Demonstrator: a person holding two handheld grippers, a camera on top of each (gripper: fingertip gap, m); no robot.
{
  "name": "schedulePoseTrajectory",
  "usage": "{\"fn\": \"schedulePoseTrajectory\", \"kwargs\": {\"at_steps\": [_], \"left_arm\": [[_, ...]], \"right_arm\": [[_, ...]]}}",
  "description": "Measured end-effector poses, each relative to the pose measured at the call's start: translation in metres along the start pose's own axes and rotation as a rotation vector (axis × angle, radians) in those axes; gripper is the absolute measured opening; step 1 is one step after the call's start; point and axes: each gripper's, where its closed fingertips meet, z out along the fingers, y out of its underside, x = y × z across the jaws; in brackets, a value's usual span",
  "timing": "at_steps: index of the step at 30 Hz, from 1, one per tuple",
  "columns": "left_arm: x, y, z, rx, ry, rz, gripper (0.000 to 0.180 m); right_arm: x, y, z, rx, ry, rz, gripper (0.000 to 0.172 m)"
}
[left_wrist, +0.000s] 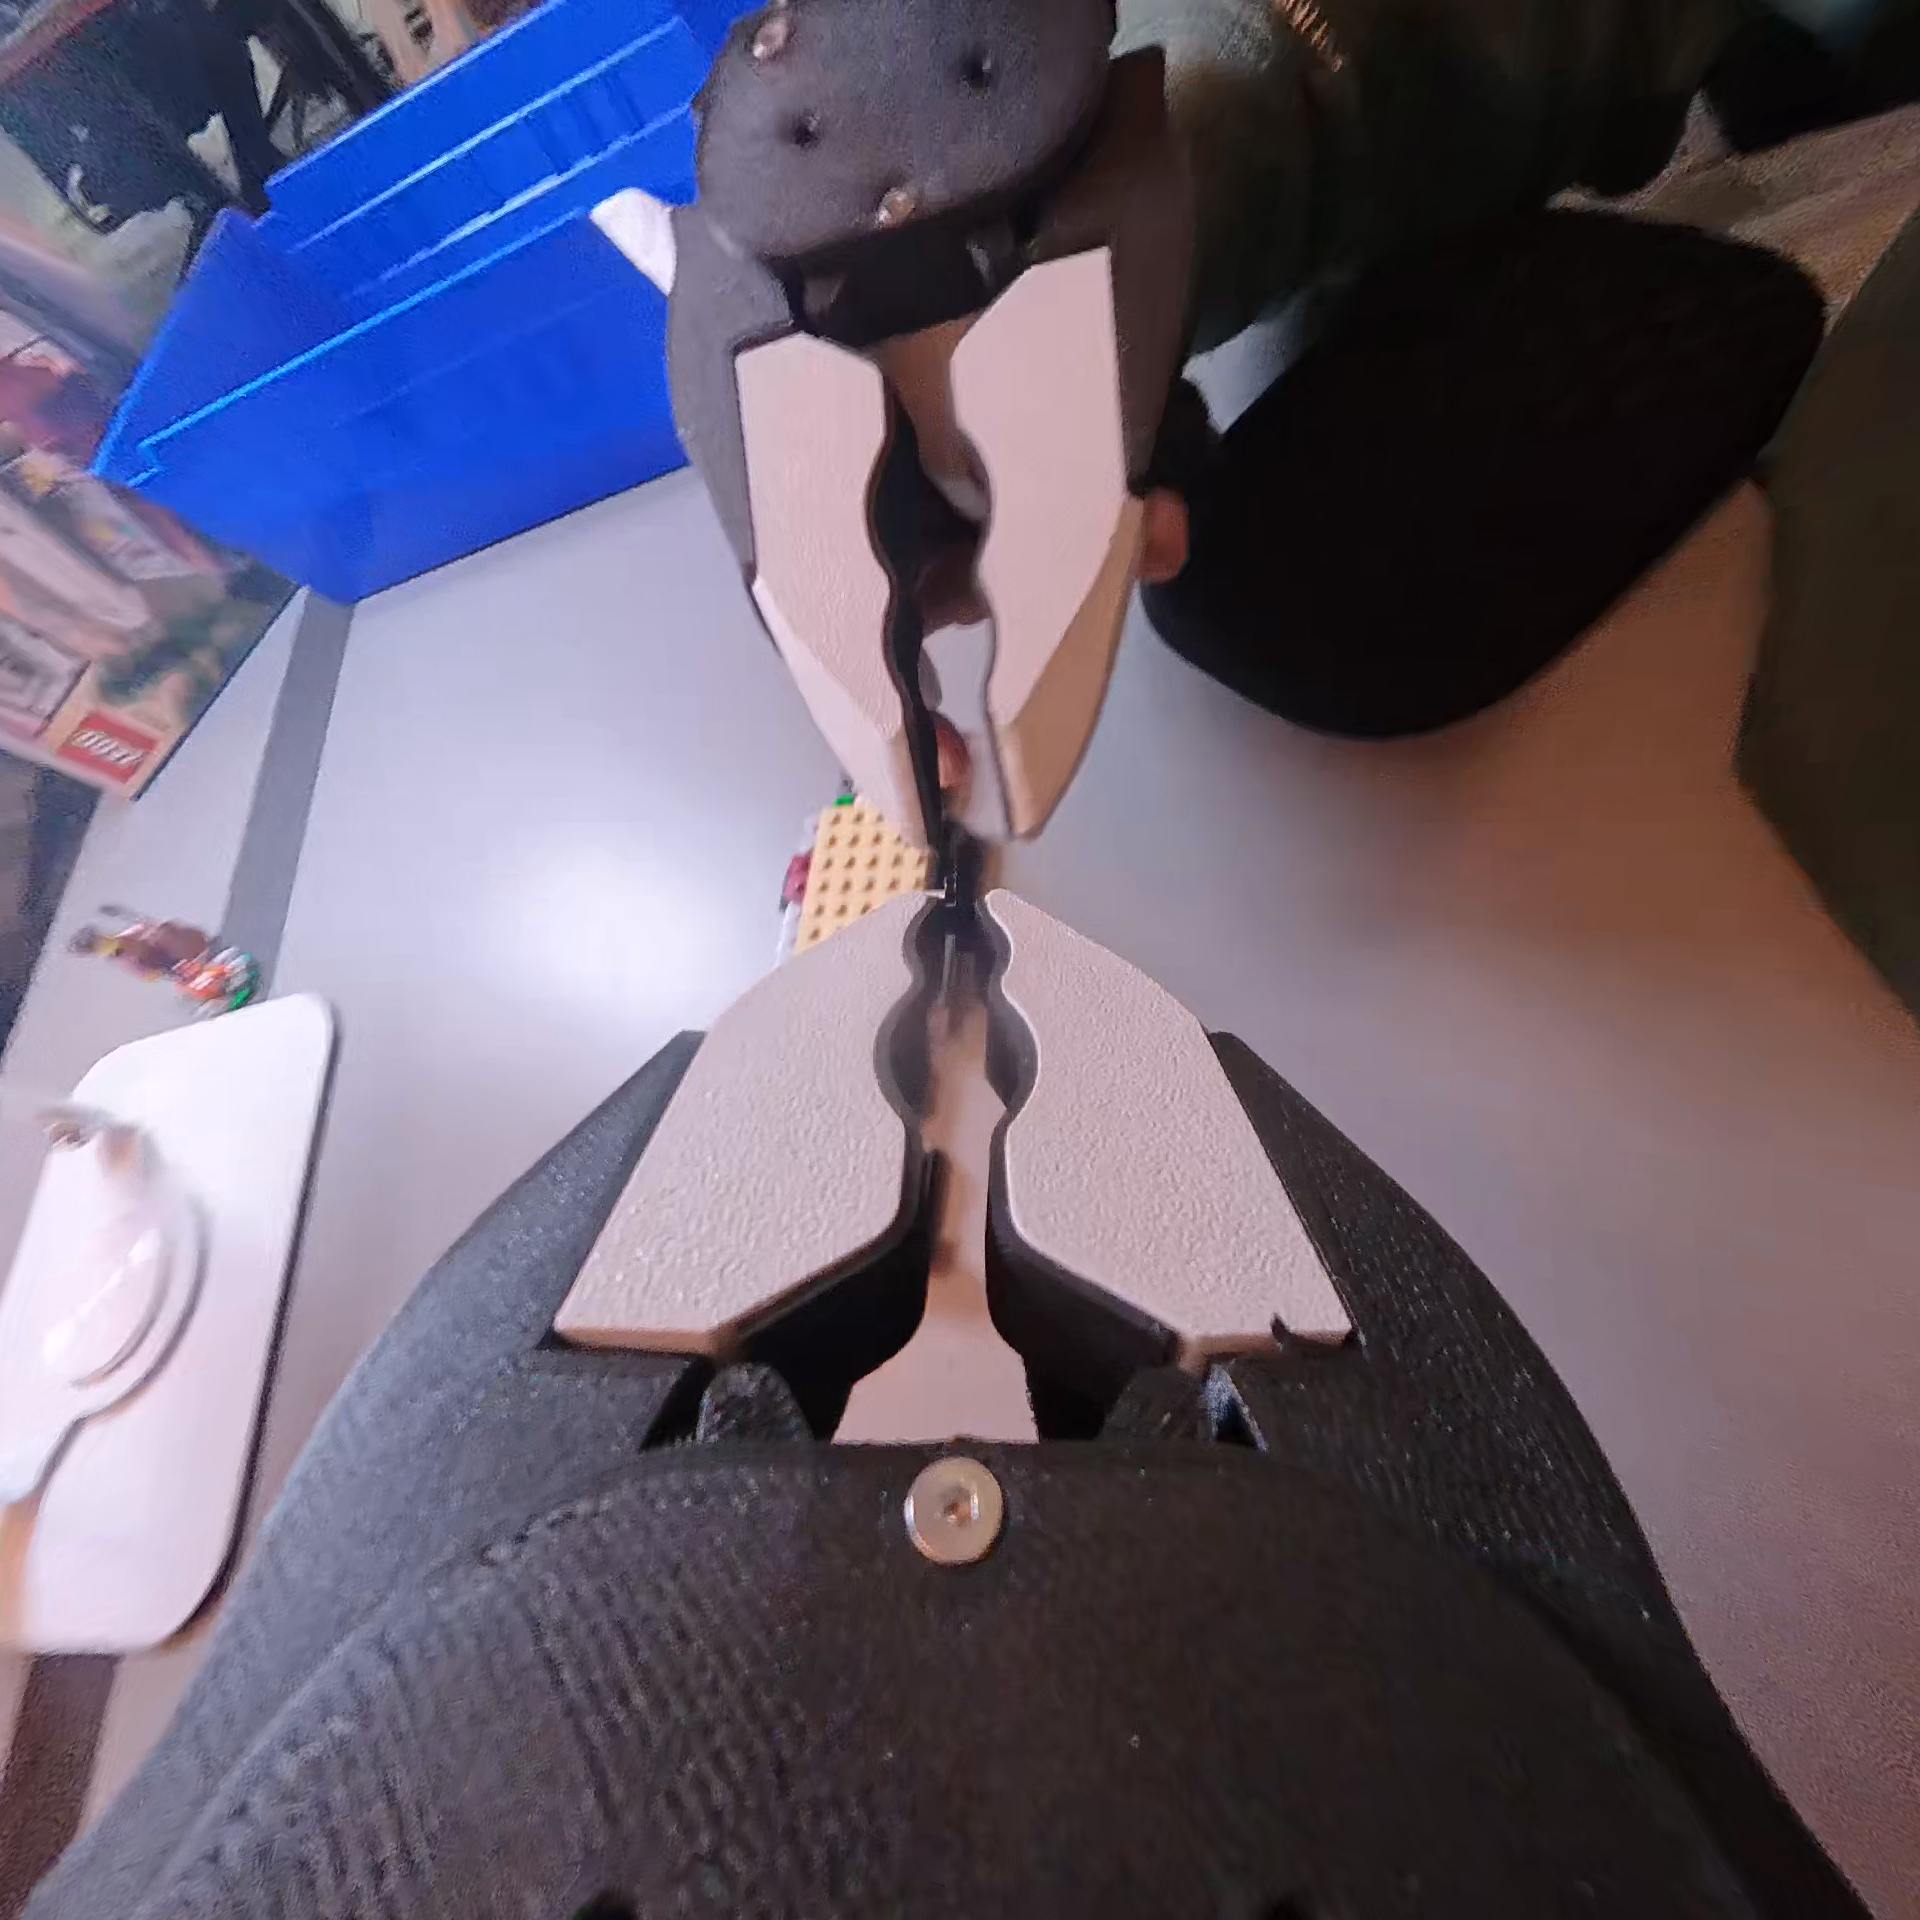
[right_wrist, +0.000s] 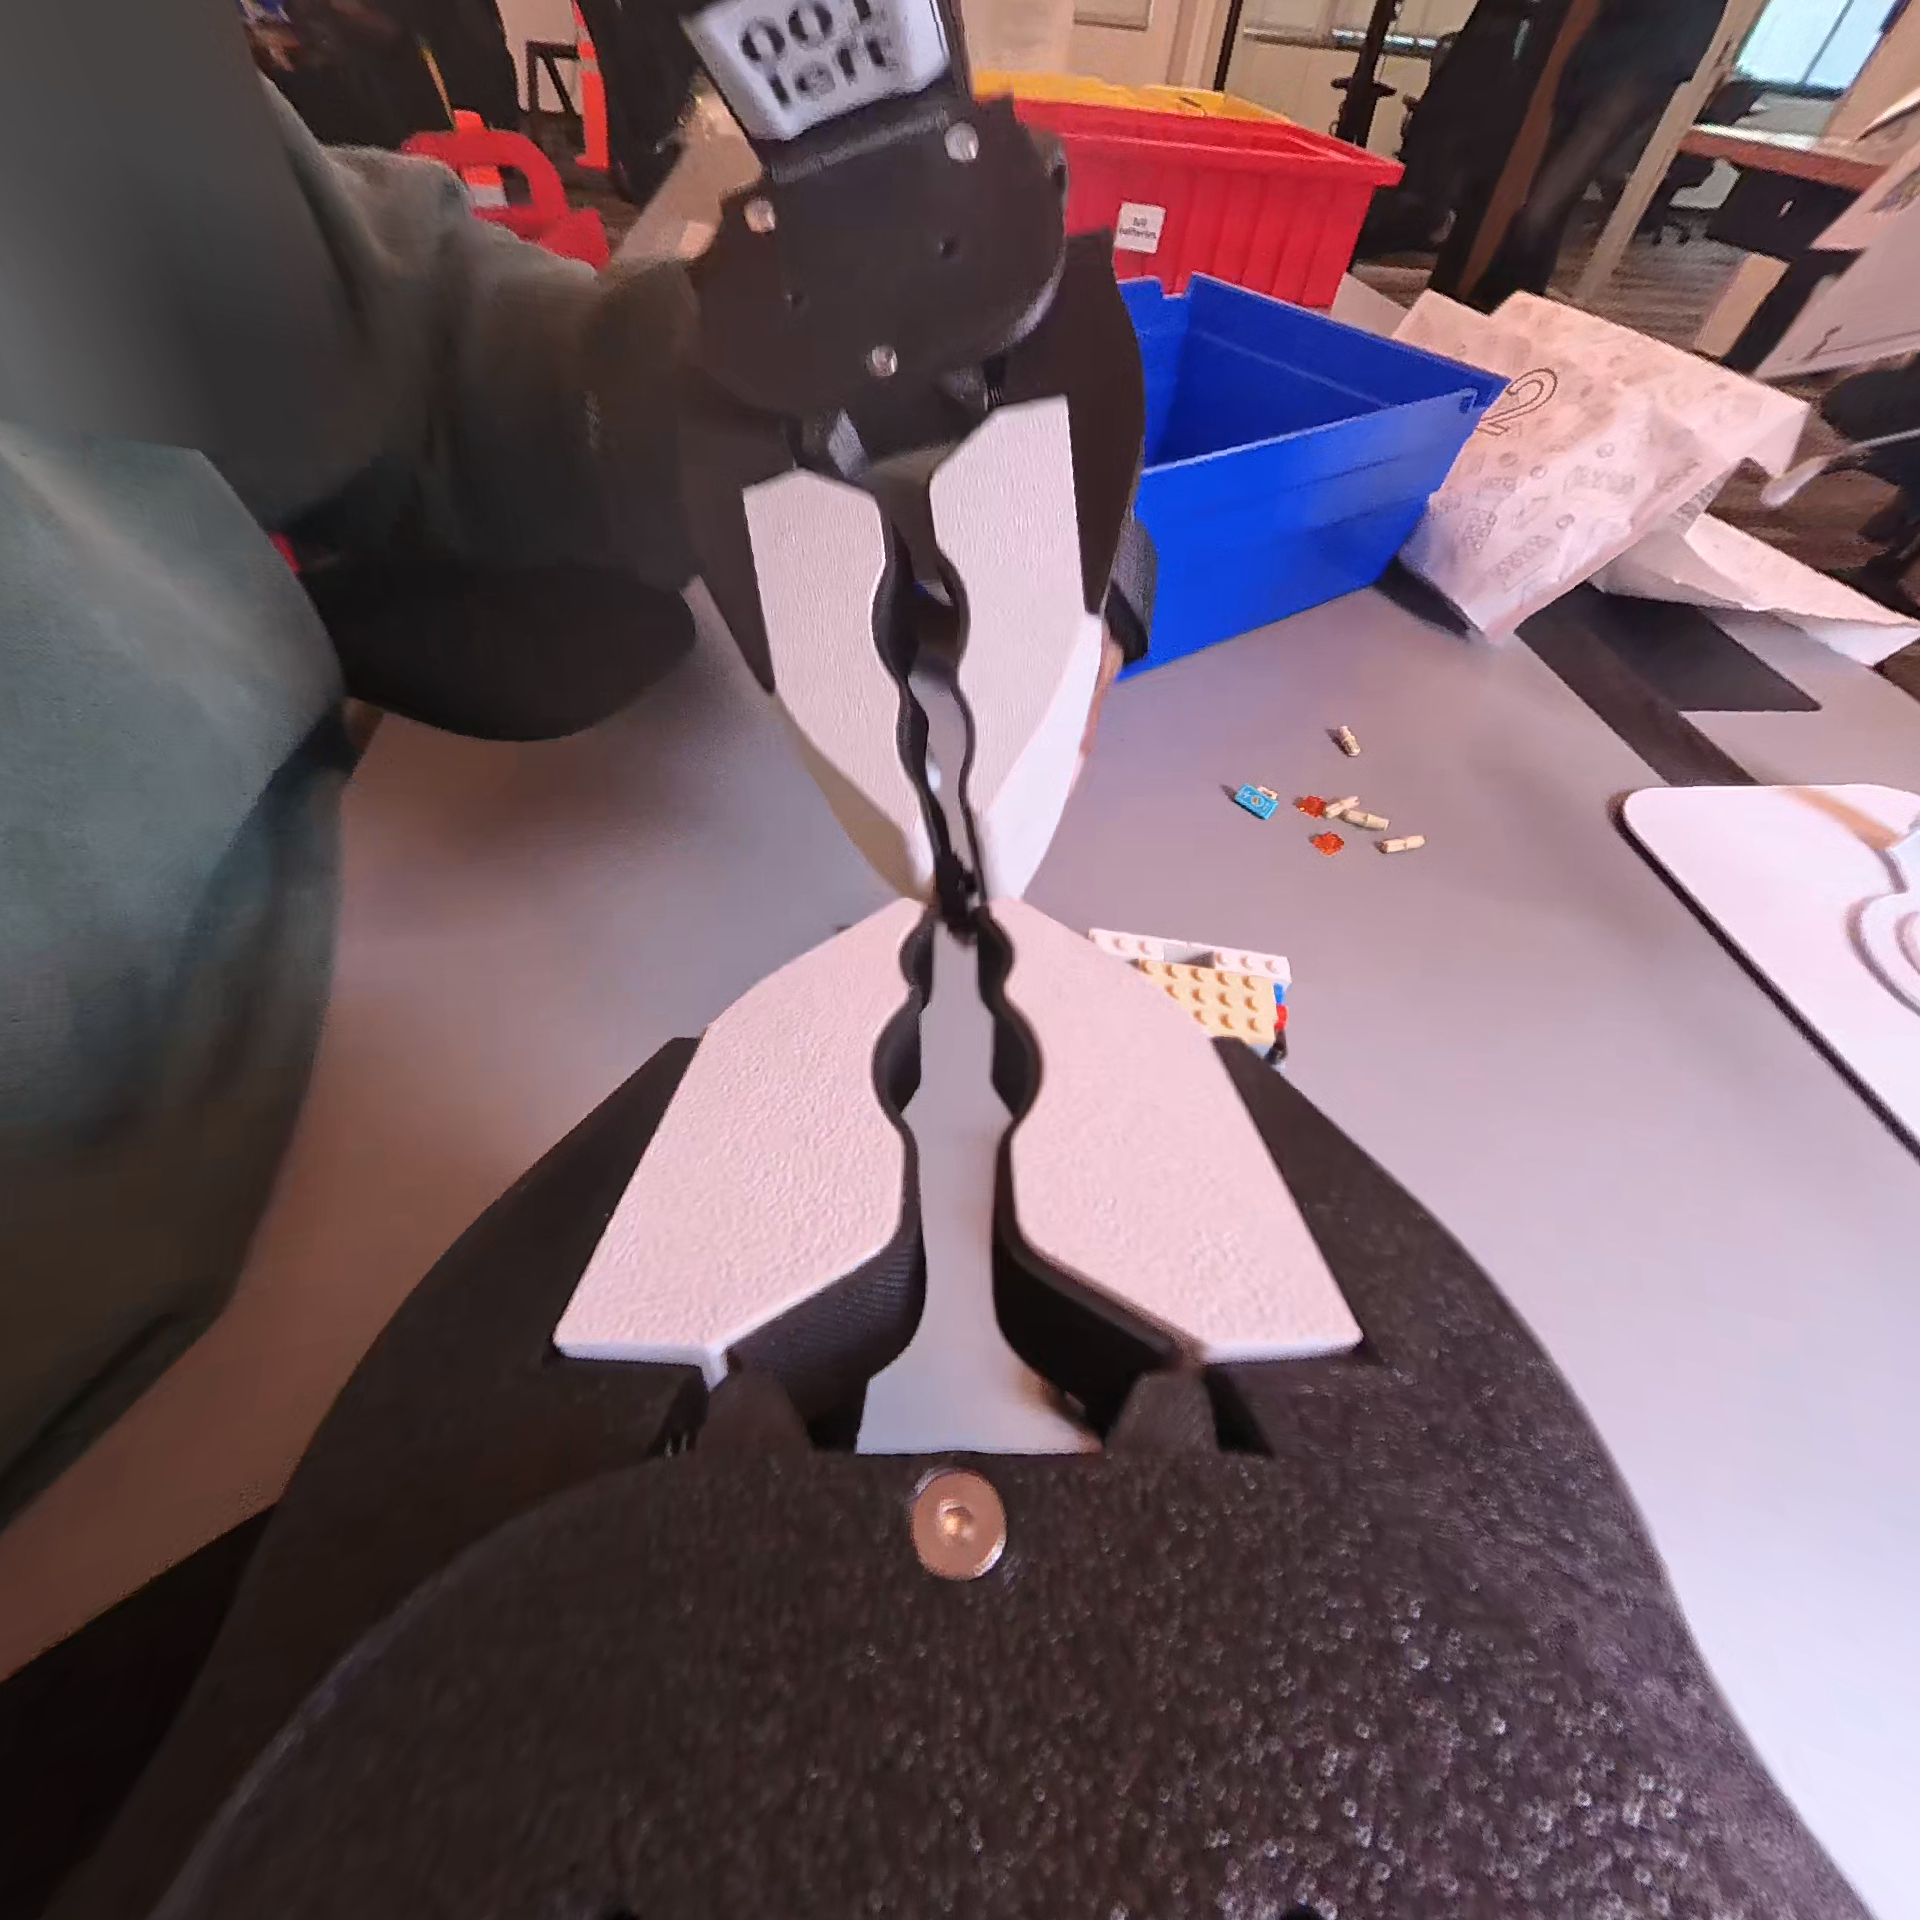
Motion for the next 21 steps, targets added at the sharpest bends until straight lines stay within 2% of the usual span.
{"fn": "schedulePoseTrajectory", "kwargs": {"at_steps": [2, 5, 8, 10, 12, 14, 16, 18, 21], "left_arm": [[-0.010, 0.008, -0.029, -0.069, -0.103, 0.018, 0.005], [-0.040, 0.035, -0.098, -0.234, -0.322, -0.020, 0.005], [-0.058, 0.081, -0.168, -0.418, -0.491, -0.149, 0.005], [-0.052, 0.120, -0.195, -0.551, -0.496, -0.270, 0.006], [-0.046, 0.148, -0.204, -0.597, -0.490, -0.349, 0.006], [-0.037, 0.167, -0.200, -0.605, -0.439, -0.446, 0.026], [-0.035, 0.181, -0.197, -0.624, -0.430, -0.472, 0.042], [-0.034, 0.182, -0.193, -0.600, -0.414, -0.485, 0.053], [-0.040, 0.173, -0.194, -0.556, -0.443, -0.466, 0.055]], "right_arm": [[-0.006, 0.006, 0.004, -0.050, -0.006, -0.020, 0.021], [-0.018, 0.023, 0.013, -0.156, -0.038, -0.048, 0.021], [-0.028, 0.041, 0.026, -0.258, -0.074, -0.060, 0.022], [-0.032, 0.048, 0.035, -0.303, -0.099, -0.050, 0.021], [-0.035, 0.052, 0.044, -0.344, -0.113, -0.033, 0.021], [-0.035, 0.055, 0.054, -0.383, -0.121, -0.017, 0.022], [-0.036, 0.057, 0.063, -0.422, -0.126, -0.005, 0.022], [-0.036, 0.059, 0.072, -0.463, -0.130, 0.002, 0.022], [-0.035, 0.063, 0.084, -0.531, -0.134, -0.003, 0.022]]}}
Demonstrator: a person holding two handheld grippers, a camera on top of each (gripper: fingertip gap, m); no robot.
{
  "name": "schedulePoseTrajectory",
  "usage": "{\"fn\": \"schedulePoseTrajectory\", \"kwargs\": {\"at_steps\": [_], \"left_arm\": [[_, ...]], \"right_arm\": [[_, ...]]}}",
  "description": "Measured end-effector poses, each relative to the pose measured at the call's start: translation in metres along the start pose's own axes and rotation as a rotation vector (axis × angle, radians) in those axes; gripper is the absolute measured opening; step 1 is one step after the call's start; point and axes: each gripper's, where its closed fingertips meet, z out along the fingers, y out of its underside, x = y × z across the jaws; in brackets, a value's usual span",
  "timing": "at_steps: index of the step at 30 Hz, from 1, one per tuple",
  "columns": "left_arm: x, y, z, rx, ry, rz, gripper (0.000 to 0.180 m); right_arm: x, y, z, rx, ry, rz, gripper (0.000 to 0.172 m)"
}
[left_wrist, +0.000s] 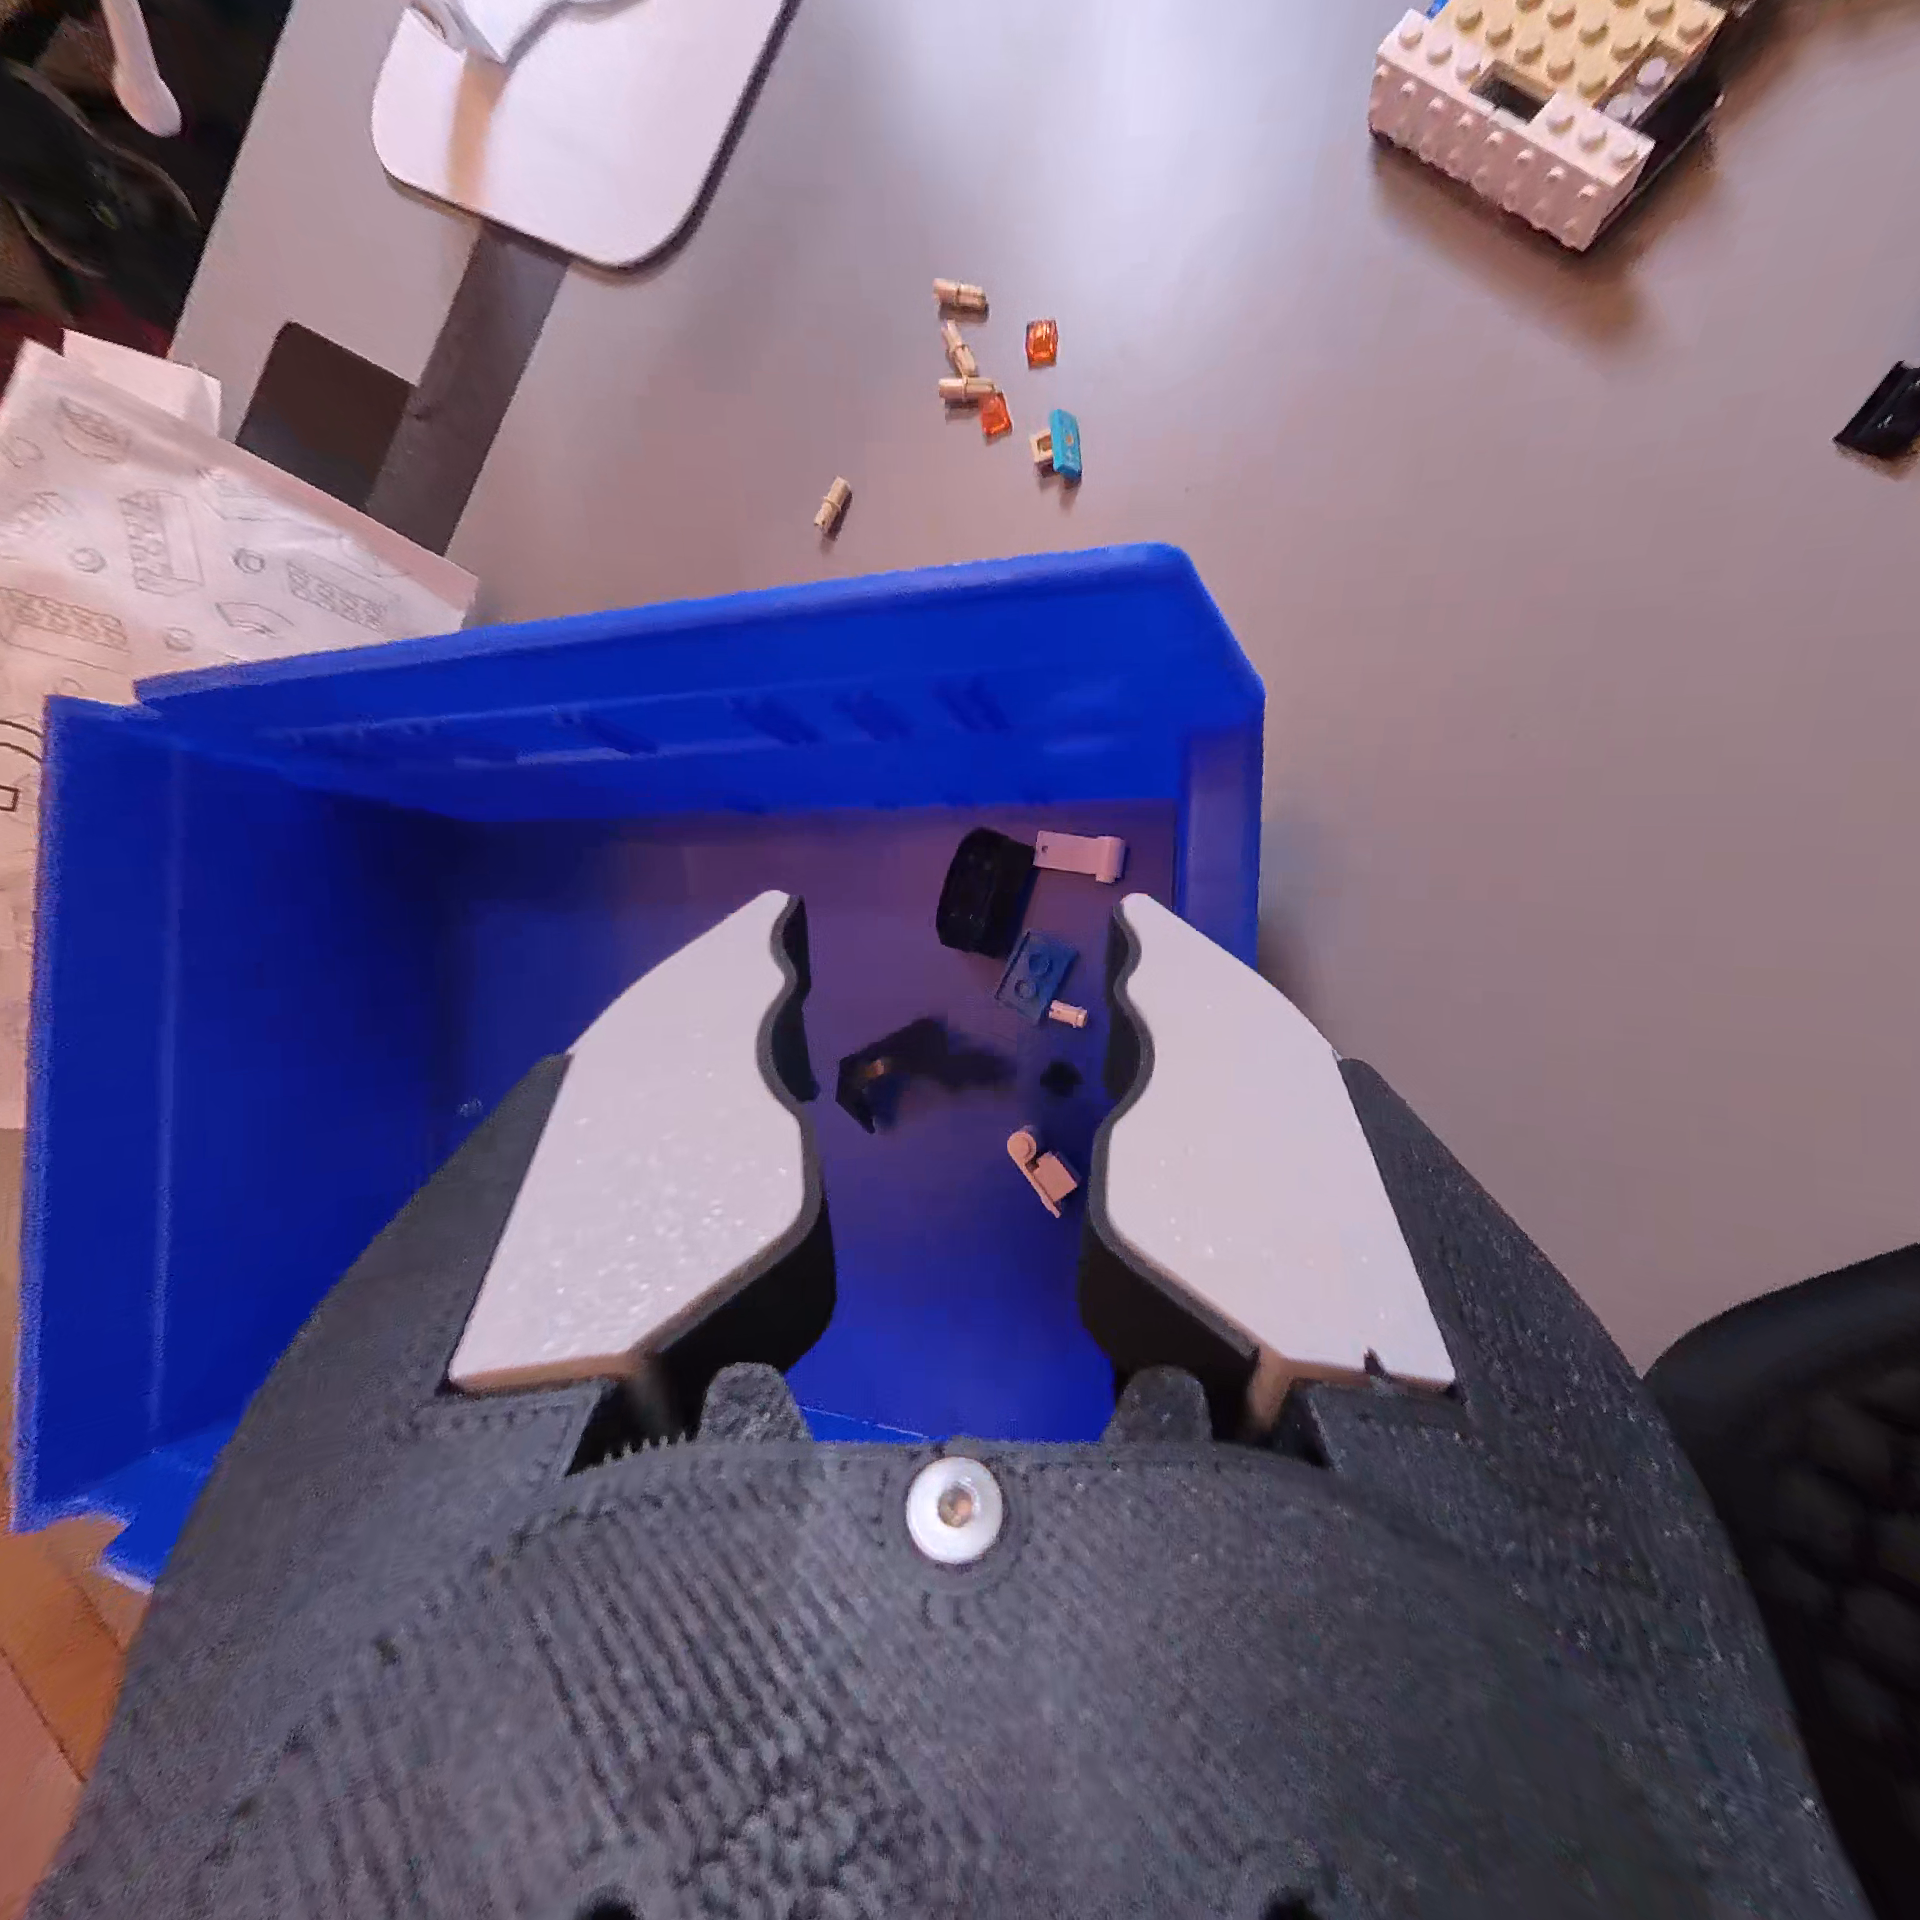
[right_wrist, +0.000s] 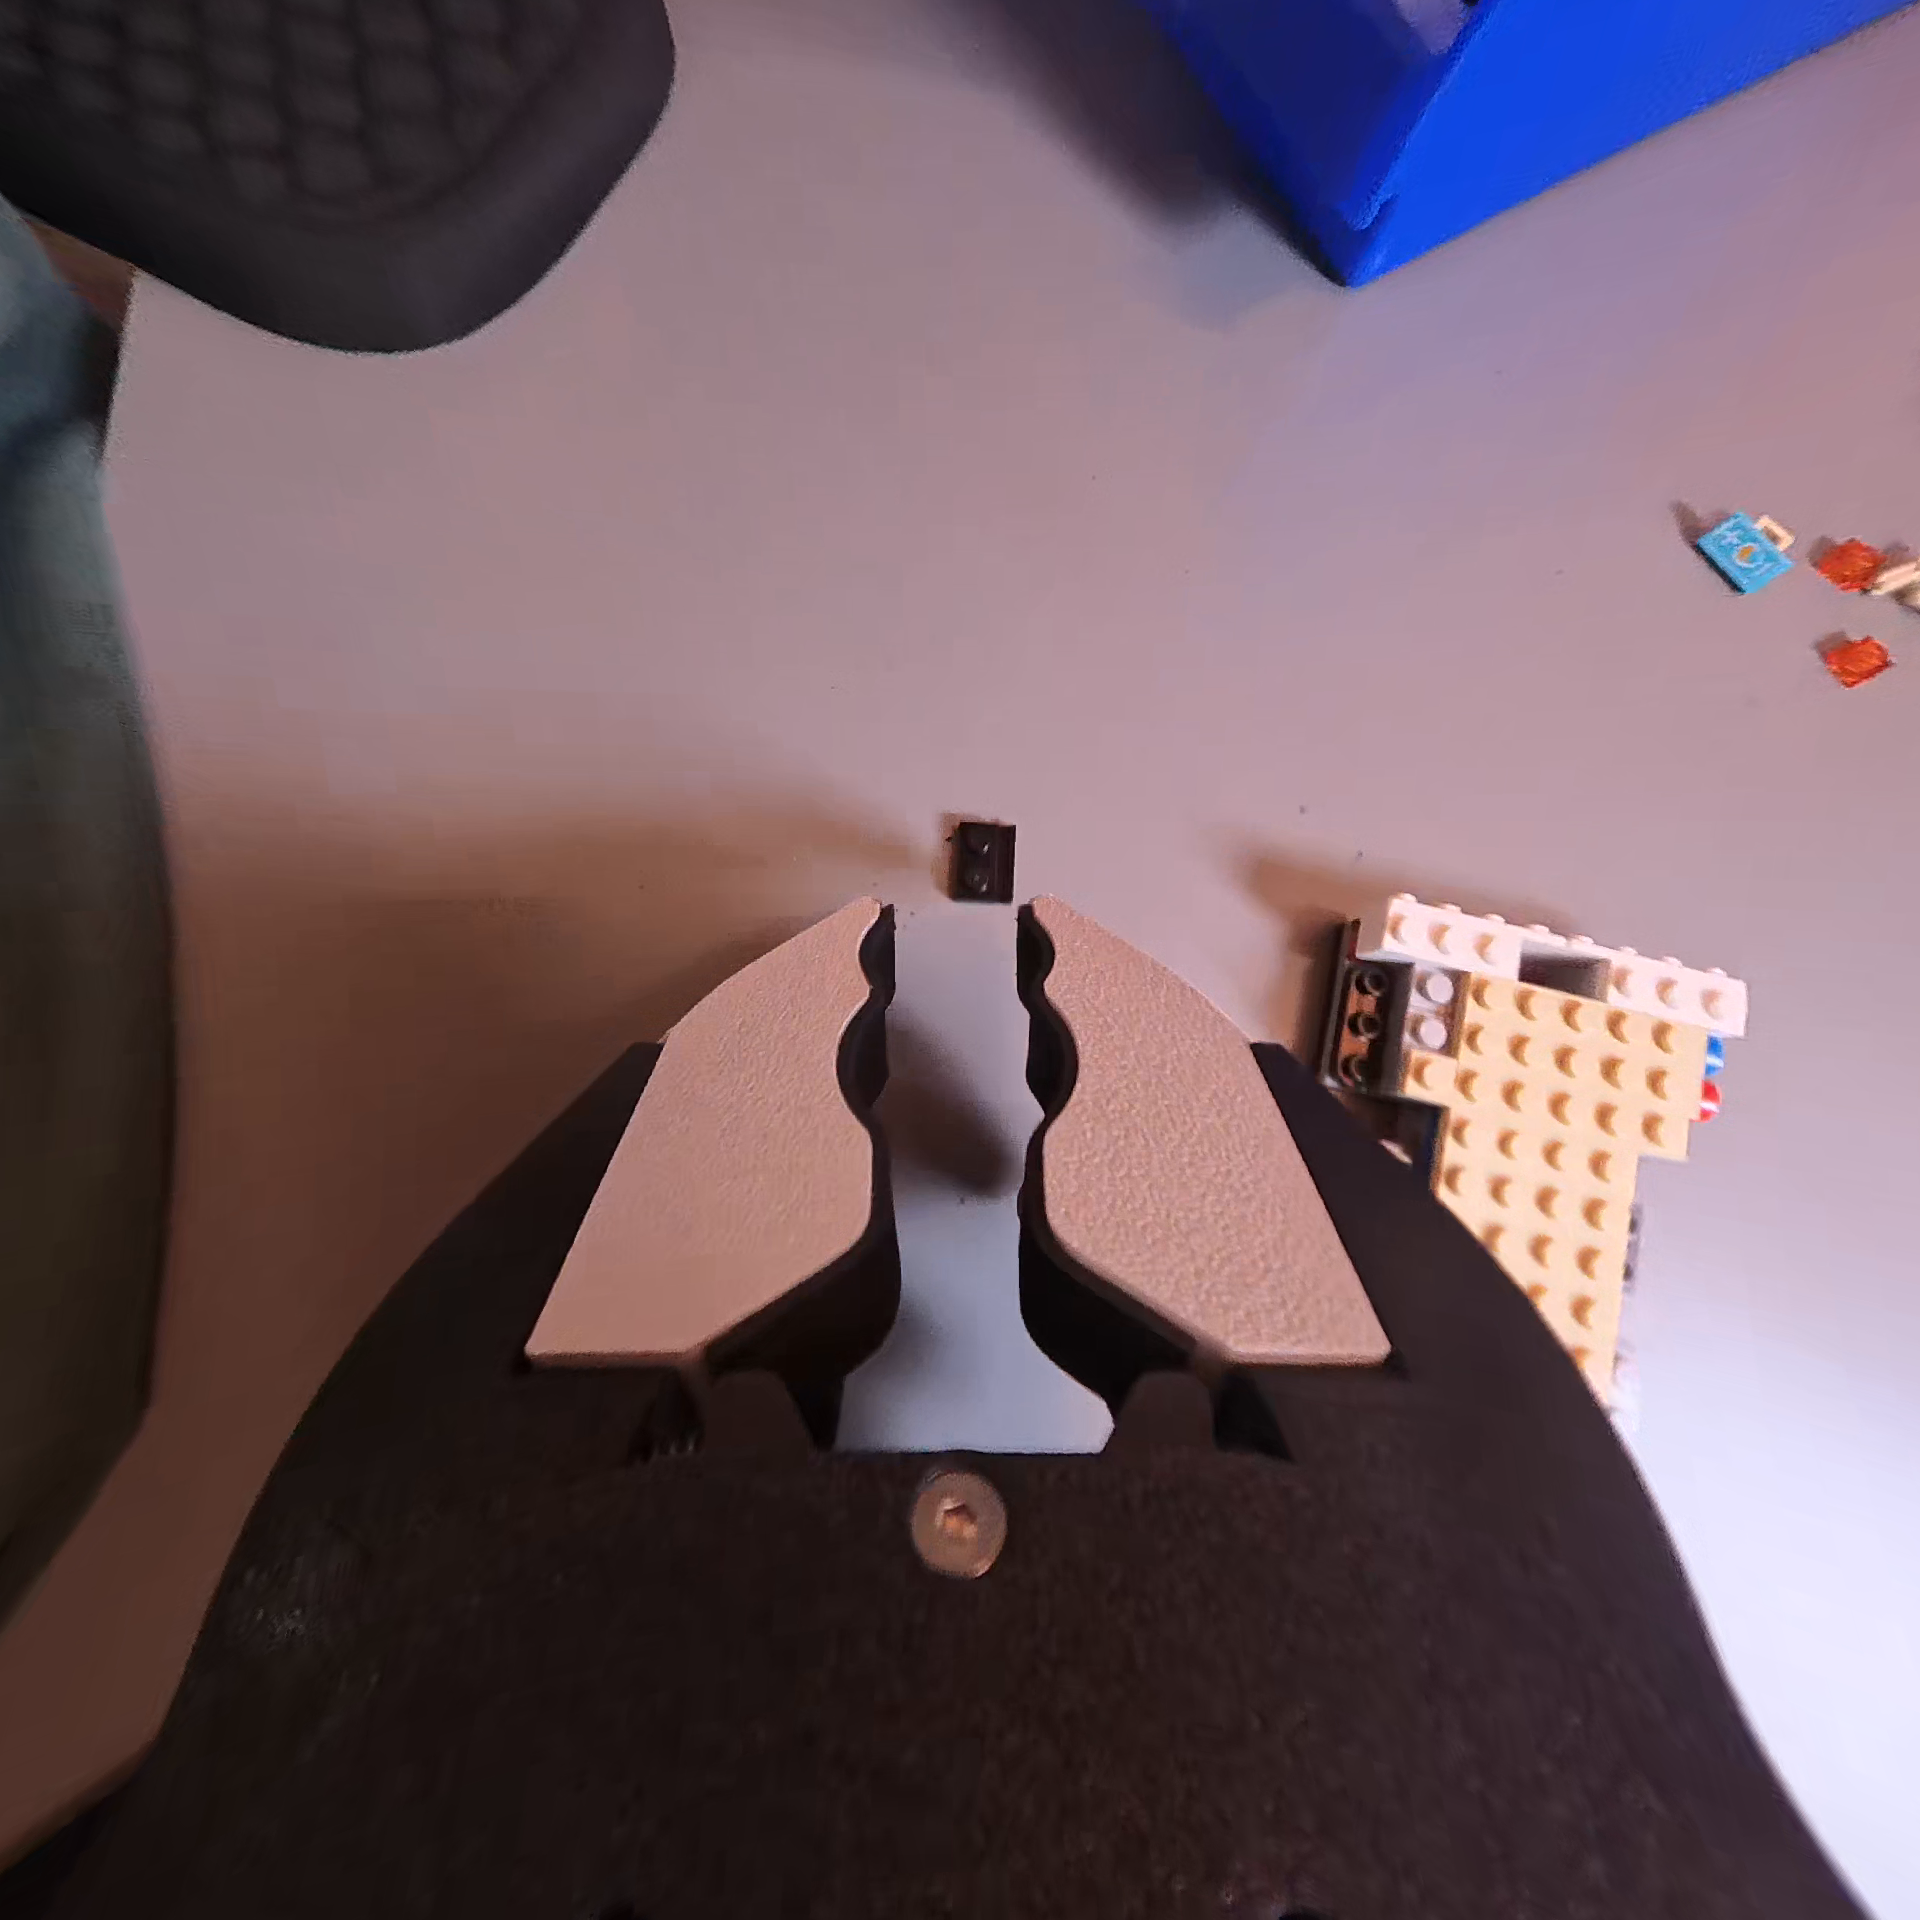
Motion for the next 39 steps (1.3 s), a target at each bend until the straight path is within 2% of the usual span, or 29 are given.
{"fn": "schedulePoseTrajectory", "kwargs": {"at_steps": [3, 7, 11, 14, 17, 21, 24, 27, 30, 33, 35, 36, 39], "left_arm": [[0.014, -0.016, -0.011, 0.086, 0.025, 0.045, 0.051], [0.077, -0.048, -0.019, 0.250, 0.230, 0.163, 0.039], [0.138, -0.071, -0.006, 0.343, 0.397, 0.248, 0.039], [0.164, -0.088, 0.002, 0.410, 0.479, 0.253, 0.035], [0.177, -0.099, 0.007, 0.429, 0.514, 0.282, 0.028], [0.185, -0.110, 0.004, 0.454, 0.515, 0.328, 0.012], [0.186, -0.113, -0.001, 0.459, 0.492, 0.352, 0.012], [0.169, -0.111, -0.009, 0.426, 0.398, 0.383, 0.012], [0.106, -0.101, -0.023, 0.392, 0.189, 0.297, 0.012], [0.038, -0.057, -0.022, 0.226, 0.047, 0.119, 0.012], [0.017, -0.027, -0.011, 0.142, 0.060, 0.011, 0.012], [0.011, -0.016, -0.003, 0.114, 0.071, -0.030, 0.016], [0.006, 0.002, 0.013, 0.065, 0.106, -0.113, 0.053]], "right_arm": [[0.003, 0.000, 0.011, -0.066, 0.006, -0.006, 0.023], [0.007, 0.001, 0.016, -0.128, 0.023, -0.046, 0.011], [-0.001, -0.020, 0.004, 0.044, 0.006, -0.092, 0.011], [-0.005, -0.038, -0.015, 0.176, 0.044, -0.130, 0.011], [-0.010, -0.051, -0.032, 0.267, 0.071, -0.136, 0.011], [-0.013, -0.053, -0.042, 0.300, 0.105, -0.146, 0.011], [-0.017, -0.058, -0.051, 0.371, 0.100, -0.134, 0.011], [-0.006, -0.050, -0.059, 0.357, 0.149, -0.129, 0.013], [0.026, -0.024, -0.073, 0.275, 0.228, -0.057, 0.032], [0.061, 0.020, -0.080, 0.114, 0.298, 0.031, 0.049], [0.074, 0.049, -0.076, -0.003, 0.303, 0.072, 0.061], [0.077, 0.058, -0.072, -0.046, 0.289, 0.090, 0.065], [0.080, 0.069, -0.060, -0.127, 0.246, 0.105, 0.067]]}}
